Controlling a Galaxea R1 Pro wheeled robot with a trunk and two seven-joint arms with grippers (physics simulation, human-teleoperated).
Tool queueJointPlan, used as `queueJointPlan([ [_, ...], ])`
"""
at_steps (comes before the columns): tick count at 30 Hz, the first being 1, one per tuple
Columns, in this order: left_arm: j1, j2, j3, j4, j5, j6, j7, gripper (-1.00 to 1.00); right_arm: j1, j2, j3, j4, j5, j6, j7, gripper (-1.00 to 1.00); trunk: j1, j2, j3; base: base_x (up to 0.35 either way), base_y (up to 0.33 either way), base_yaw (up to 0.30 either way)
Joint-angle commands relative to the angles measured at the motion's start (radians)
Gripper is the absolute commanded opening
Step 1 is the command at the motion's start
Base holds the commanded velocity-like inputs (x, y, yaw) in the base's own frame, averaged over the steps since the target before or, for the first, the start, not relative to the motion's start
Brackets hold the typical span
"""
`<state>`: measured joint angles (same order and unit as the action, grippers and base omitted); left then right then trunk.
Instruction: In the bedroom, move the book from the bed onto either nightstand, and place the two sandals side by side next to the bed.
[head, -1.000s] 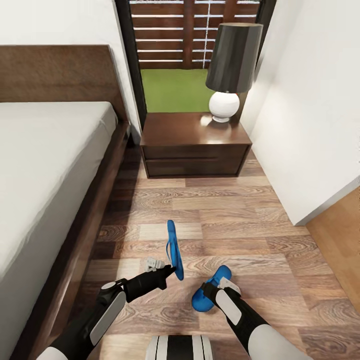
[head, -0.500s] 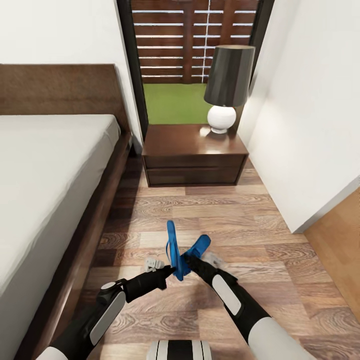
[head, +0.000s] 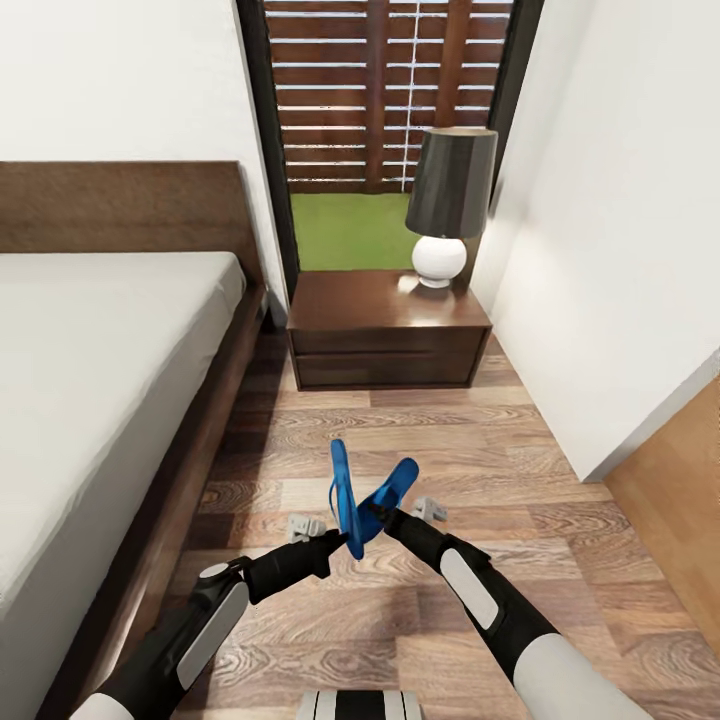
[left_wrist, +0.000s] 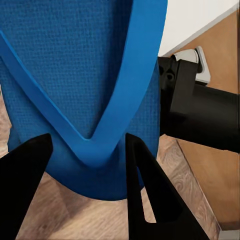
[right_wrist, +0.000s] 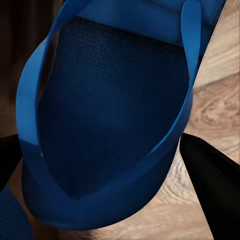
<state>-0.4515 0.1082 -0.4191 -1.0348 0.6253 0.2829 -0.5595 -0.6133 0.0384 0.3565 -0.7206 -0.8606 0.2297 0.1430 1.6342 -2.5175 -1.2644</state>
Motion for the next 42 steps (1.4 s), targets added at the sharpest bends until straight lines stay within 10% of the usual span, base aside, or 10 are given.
queueJointPlan([
  [1,-0.001,0.001,-0.002,-0.004,0.009,0.009,-0.008,-1.00,0.000,0.000,0.001,0.000,-0.008,0.003,0.000,-1.00,-0.001,0.000,0.003,0.000,0.000,0.000],
  [4,0.000,0.019,-0.002,-0.008,0.009,0.009,-0.042,-1.00,0.000,0.000,-0.001,0.002,-0.008,0.003,0.000,-1.00,-0.002,0.001,0.015,0.000,0.000,0.000],
  [12,0.010,0.198,0.060,0.005,0.068,0.009,-0.187,-1.00,0.000,0.000,-0.001,0.005,-0.009,0.003,0.001,-1.00,-0.006,0.003,0.046,0.000,0.000,0.000],
  [17,0.013,0.234,0.067,0.089,0.075,0.005,-0.201,-1.00,0.004,0.000,-0.001,0.006,-0.009,0.001,0.001,-1.00,-0.008,0.004,0.065,0.000,0.000,0.000],
  [24,0.014,0.228,0.063,0.232,0.073,-0.016,-0.195,-1.00,0.006,-0.002,-0.001,0.031,-0.009,-0.006,0.000,-1.00,-0.009,0.004,0.077,0.000,0.000,0.000],
  [28,0.014,0.178,0.062,0.387,0.067,-0.094,-0.196,-1.00,0.006,0.000,-0.001,0.037,-0.009,-0.008,0.000,-1.00,-0.009,0.004,0.077,0.000,0.000,0.000],
  [42,0.014,0.140,0.059,0.426,0.067,-0.142,-0.192,-1.00,0.006,0.000,-0.001,0.040,-0.008,-0.009,0.000,-1.00,-0.013,0.007,0.112,0.000,0.000,0.000],
])
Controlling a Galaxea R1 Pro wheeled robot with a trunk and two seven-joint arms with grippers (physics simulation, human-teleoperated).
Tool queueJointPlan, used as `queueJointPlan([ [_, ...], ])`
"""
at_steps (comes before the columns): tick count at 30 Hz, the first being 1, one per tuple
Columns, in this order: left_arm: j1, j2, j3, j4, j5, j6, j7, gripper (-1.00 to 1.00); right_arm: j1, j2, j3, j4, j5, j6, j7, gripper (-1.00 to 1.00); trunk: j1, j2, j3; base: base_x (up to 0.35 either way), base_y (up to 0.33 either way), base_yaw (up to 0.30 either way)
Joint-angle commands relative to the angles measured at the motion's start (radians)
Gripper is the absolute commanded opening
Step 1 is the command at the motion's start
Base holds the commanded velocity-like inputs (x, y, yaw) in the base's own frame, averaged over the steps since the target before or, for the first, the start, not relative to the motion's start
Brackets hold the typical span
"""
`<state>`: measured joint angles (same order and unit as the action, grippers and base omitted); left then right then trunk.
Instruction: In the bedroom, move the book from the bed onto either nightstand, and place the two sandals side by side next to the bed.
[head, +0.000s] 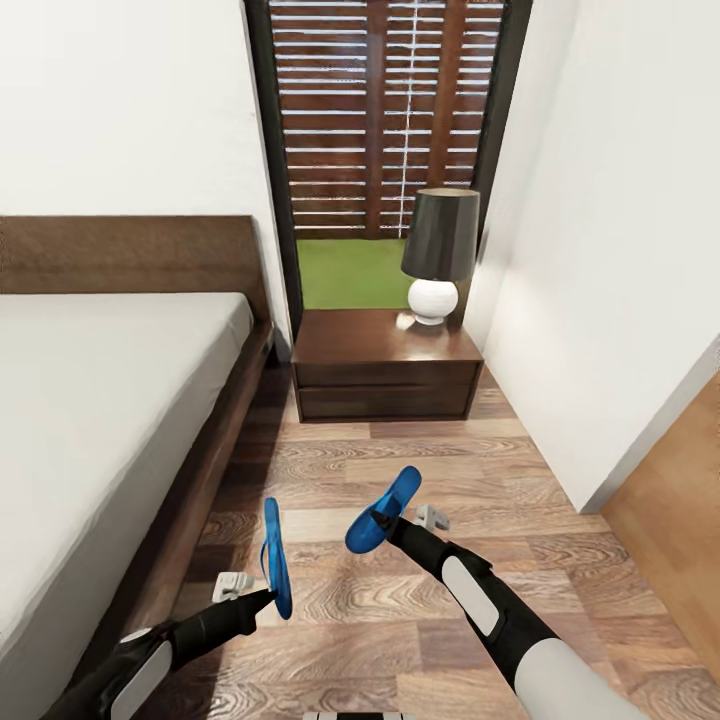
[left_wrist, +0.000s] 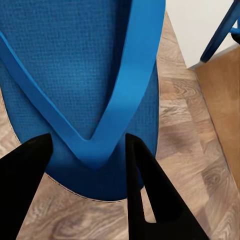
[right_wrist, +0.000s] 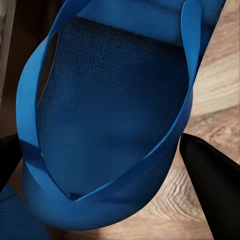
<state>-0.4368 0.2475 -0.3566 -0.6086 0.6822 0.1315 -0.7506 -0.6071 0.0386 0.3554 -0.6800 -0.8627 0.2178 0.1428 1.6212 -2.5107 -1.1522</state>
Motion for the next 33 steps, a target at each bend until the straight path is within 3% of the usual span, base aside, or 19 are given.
queueJointPlan([
  [1,0.000,0.001,-0.004,0.000,0.010,0.009,-0.001,-1.00,0.000,0.000,0.000,0.000,-0.006,0.003,0.000,-1.00,-0.001,0.000,0.003,0.000,0.000,0.000],
  [7,-0.001,0.000,-0.004,0.000,0.010,0.009,-0.002,-1.00,0.000,0.000,0.000,0.032,-0.006,0.001,-0.004,-1.00,-0.003,0.001,0.026,0.000,0.000,0.000],
  [11,-0.001,-0.001,-0.005,0.000,0.010,0.010,-0.003,-1.00,0.000,0.000,0.000,0.206,-0.006,0.000,0.000,-1.00,-0.005,0.002,0.042,0.000,0.000,0.000],
  [13,-0.001,-0.001,-0.006,0.000,0.010,0.010,-0.003,-1.00,0.000,0.000,0.000,0.250,-0.006,0.000,0.000,-1.00,-0.006,0.003,0.050,0.000,0.000,0.000],
  [18,-0.001,-0.001,-0.035,0.019,0.010,0.008,-0.005,-1.00,0.001,0.000,0.000,0.306,-0.006,0.000,0.003,-1.00,-0.008,0.004,0.069,0.000,0.000,0.000],
  [21,-0.001,-0.003,-0.066,0.094,0.009,-0.011,-0.007,-1.00,0.002,0.000,0.001,0.306,-0.006,0.000,0.005,-1.00,-0.010,0.005,0.080,0.000,0.000,0.000],
  [23,-0.001,-0.021,-0.087,0.143,0.008,-0.057,-0.007,-1.00,0.003,0.000,0.002,0.303,-0.005,0.000,0.012,-1.00,-0.010,0.005,0.088,0.000,0.000,0.000],
  [25,-0.001,-0.034,-0.097,0.168,0.008,-0.080,-0.006,-1.00,0.003,-0.001,0.002,0.290,-0.004,0.000,0.054,-1.00,-0.011,0.006,0.096,0.000,0.000,0.000],
  [27,-0.001,-0.040,-0.104,0.182,0.008,-0.091,-0.006,-1.00,0.003,-0.013,0.002,0.282,-0.004,0.001,0.145,-1.00,-0.012,0.006,0.104,0.000,0.000,0.000],
  [29,-0.001,-0.043,-0.108,0.190,0.008,-0.095,-0.005,-1.00,0.003,-0.062,0.002,0.278,-0.004,0.004,0.289,-1.00,-0.013,0.007,0.111,0.000,0.000,0.000],
  [33,0.000,-0.045,-0.114,0.195,0.008,-0.098,-0.005,-1.00,0.003,-0.121,0.001,0.284,-0.005,0.011,0.387,-1.00,-0.015,0.007,0.127,0.000,0.000,0.000],
])
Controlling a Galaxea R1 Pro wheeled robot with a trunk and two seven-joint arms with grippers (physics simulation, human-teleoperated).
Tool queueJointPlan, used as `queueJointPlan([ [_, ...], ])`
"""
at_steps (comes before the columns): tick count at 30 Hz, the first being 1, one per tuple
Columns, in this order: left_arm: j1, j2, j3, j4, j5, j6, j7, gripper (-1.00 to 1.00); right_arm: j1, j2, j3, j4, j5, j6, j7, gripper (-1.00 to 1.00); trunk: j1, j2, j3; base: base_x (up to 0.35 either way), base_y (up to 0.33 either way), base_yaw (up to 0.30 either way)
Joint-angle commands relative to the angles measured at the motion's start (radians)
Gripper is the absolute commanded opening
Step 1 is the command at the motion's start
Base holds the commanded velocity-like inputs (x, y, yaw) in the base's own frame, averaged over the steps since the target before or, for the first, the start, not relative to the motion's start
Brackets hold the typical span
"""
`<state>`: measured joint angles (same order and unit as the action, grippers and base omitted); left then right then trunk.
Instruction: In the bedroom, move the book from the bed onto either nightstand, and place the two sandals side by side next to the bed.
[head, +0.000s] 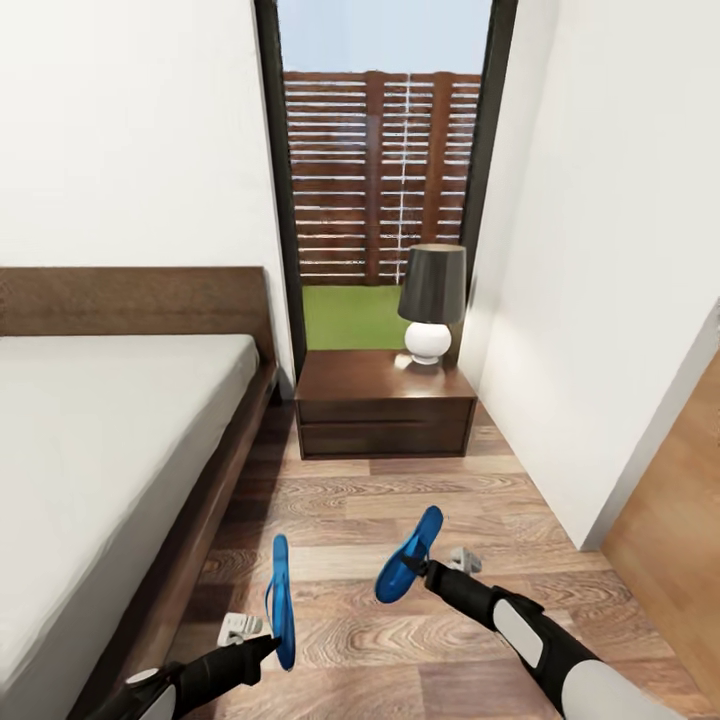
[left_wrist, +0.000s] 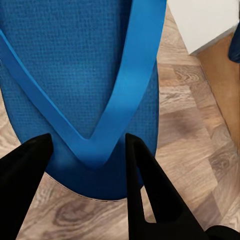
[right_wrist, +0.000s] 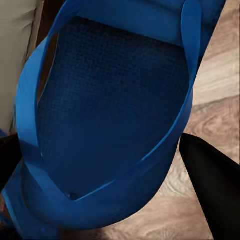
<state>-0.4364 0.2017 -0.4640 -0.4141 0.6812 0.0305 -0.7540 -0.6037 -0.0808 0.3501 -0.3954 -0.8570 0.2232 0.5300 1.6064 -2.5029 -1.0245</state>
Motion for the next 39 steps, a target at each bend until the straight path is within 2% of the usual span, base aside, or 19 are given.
queueJointPlan([
  [1,-0.001,0.001,-0.007,0.000,0.009,0.003,-0.002,-1.00,0.000,-0.020,0.006,0.002,-0.011,0.006,0.005,-1.00,-0.001,0.000,0.003,0.000,0.000,0.000],
  [3,-0.001,0.001,-0.008,0.001,0.010,0.003,-0.002,-1.00,0.001,-0.060,0.006,0.006,-0.013,0.006,0.010,-1.00,-0.002,0.000,0.011,0.000,0.000,0.000],
  [6,-0.001,0.001,-0.009,0.024,0.010,0.000,-0.003,-1.00,0.002,-0.101,0.006,0.008,-0.018,0.007,0.023,-1.00,-0.003,0.001,0.022,0.000,0.000,0.000],
  [8,-0.001,-0.001,-0.013,0.067,0.009,-0.022,-0.004,-1.00,0.003,-0.111,0.006,0.010,-0.020,0.005,0.037,-1.00,-0.004,0.002,0.030,0.000,0.000,0.000],
  [14,-0.001,-0.016,-0.016,0.096,0.010,-0.059,-0.005,-1.00,0.004,-0.107,0.007,0.010,-0.015,-0.004,0.042,-1.00,-0.007,0.004,0.053,0.000,0.000,0.000],
  [18,-0.001,-0.024,-0.016,0.096,0.009,-0.061,-0.036,-1.00,0.004,-0.105,0.007,0.010,-0.016,-0.005,0.041,-1.00,-0.022,0.032,0.066,0.000,0.000,0.000],
  [20,-0.001,-0.038,-0.018,0.096,0.009,-0.061,-0.067,-1.00,0.004,-0.105,0.007,0.010,-0.016,-0.005,0.040,-1.00,-0.030,0.046,0.072,0.000,0.000,0.000],
  [23,-0.001,-0.065,-0.020,0.097,0.008,-0.061,-0.078,-1.00,0.004,-0.105,0.007,0.010,-0.017,-0.004,0.040,-1.00,-0.041,0.067,0.081,0.000,0.000,0.000],
  [25,-0.001,-0.071,-0.021,0.098,0.008,-0.062,-0.080,-1.00,0.004,-0.105,0.007,0.010,-0.017,-0.004,0.041,-1.00,-0.049,0.081,0.088,0.000,0.000,0.000],
  [33,-0.001,-0.076,-0.029,0.099,0.009,-0.061,-0.082,-1.00,0.004,-0.105,0.007,0.019,-0.017,-0.005,0.041,-1.00,-0.049,0.081,0.088,0.000,0.000,0.000],
  [36,-0.001,-0.077,-0.030,0.099,0.009,-0.061,-0.082,-1.00,0.005,-0.105,0.007,0.071,-0.016,-0.005,0.041,-1.00,-0.049,0.081,0.088,0.000,0.000,0.000],
  [37,-0.001,-0.077,-0.030,0.112,0.009,-0.062,-0.082,-1.00,0.005,-0.105,0.007,0.171,-0.014,-0.006,0.043,-1.00,-0.049,0.081,0.088,0.000,0.000,0.000],
  [39,-0.001,-0.077,-0.030,0.125,0.010,-0.062,-0.081,-1.00,0.008,-0.106,0.007,0.206,-0.013,-0.042,0.044,-1.00,-0.049,0.081,0.088,0.000,0.000,0.000],
])
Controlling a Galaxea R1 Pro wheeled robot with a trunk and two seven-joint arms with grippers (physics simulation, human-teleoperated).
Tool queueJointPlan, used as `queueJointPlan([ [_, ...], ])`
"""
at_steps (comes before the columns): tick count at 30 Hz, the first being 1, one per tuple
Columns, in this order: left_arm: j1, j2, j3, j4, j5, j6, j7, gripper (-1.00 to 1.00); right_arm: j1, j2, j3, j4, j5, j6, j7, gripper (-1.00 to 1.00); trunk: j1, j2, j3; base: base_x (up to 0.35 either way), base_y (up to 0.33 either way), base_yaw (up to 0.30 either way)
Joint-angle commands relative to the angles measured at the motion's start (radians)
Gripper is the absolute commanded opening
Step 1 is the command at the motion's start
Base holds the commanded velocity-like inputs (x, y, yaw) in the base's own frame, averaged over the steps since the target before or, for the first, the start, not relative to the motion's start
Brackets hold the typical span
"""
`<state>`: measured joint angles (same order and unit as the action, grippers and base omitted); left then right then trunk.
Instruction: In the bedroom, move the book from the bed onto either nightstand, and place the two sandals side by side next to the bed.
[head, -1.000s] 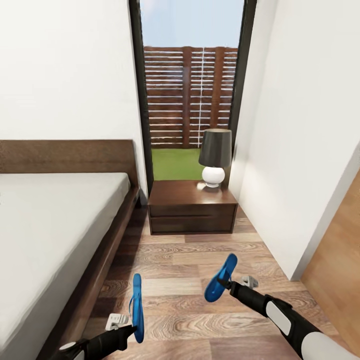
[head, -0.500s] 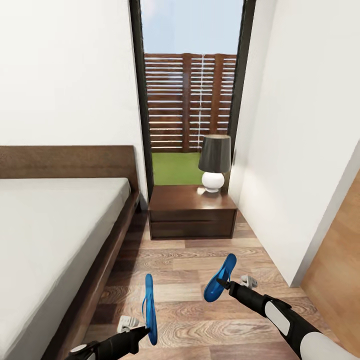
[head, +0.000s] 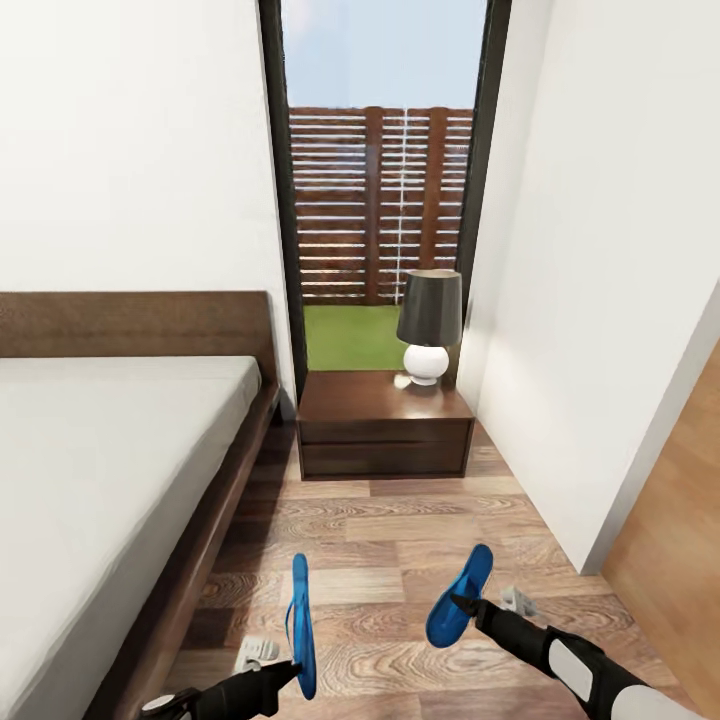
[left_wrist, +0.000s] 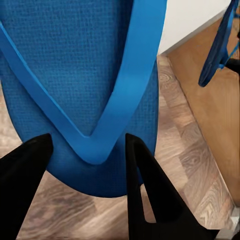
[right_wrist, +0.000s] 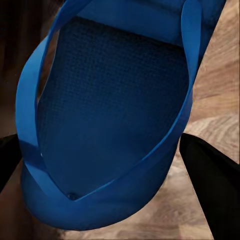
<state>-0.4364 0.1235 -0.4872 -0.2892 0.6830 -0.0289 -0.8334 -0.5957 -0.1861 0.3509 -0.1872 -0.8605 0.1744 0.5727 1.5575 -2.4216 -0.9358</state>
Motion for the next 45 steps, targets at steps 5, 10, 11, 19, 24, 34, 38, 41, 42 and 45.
queueJointPlan([
  [5,-0.001,0.001,-0.007,0.021,0.009,-0.005,-0.001,-1.00,0.000,-0.001,0.006,-0.001,-0.009,-0.008,0.001,-1.00,0.000,0.000,-0.001,0.000,0.000,0.000],
  [10,-0.001,0.001,-0.007,0.023,0.009,-0.005,-0.001,-1.00,0.000,-0.001,0.006,0.023,-0.008,-0.009,0.001,-1.00,0.000,0.000,-0.001,0.000,0.000,0.000],
  [11,-0.001,0.001,-0.007,0.023,0.009,-0.005,-0.001,-1.00,0.000,-0.001,0.006,0.046,-0.008,-0.011,0.001,-1.00,0.000,0.000,-0.001,0.045,-0.045,0.000],
  [19,-0.001,0.001,-0.007,0.023,0.009,-0.005,0.000,-1.00,0.000,-0.001,0.006,0.090,-0.008,-0.012,0.001,-1.00,0.000,0.000,-0.001,0.136,-0.130,0.000],
  [24,-0.001,0.001,-0.007,0.024,0.009,-0.005,0.000,-1.00,0.000,-0.001,0.006,0.092,-0.008,-0.012,0.001,-1.00,0.000,0.000,-0.001,0.042,-0.041,0.000],
  [34,-0.001,0.000,-0.008,0.024,0.009,-0.005,0.000,-1.00,0.000,0.000,0.006,0.093,-0.008,-0.012,0.001,-1.00,0.000,0.000,-0.001,0.202,-0.206,0.000],
  [38,-0.001,-0.001,-0.007,0.024,0.009,-0.005,0.000,-1.00,0.000,0.001,0.006,0.093,-0.008,-0.012,0.001,-1.00,0.000,0.000,-0.001,0.221,-0.226,0.000],
  [41,-0.001,-0.001,-0.007,0.024,0.009,-0.005,0.000,-1.00,0.000,0.001,0.006,0.093,-0.008,-0.012,0.001,-1.00,0.000,0.000,-0.001,0.222,-0.227,0.000],
  [42,-0.001,-0.001,-0.007,0.024,0.009,-0.005,0.000,-1.00,0.000,0.001,0.006,0.093,-0.008,-0.012,0.001,-1.00,0.000,0.000,-0.001,0.222,-0.227,0.000],
  [45,-0.001,-0.001,-0.007,0.024,0.009,-0.005,0.000,-1.00,0.000,0.001,0.006,0.093,-0.008,-0.012,0.001,-1.00,0.000,0.000,-0.001,0.222,-0.227,0.000],
])
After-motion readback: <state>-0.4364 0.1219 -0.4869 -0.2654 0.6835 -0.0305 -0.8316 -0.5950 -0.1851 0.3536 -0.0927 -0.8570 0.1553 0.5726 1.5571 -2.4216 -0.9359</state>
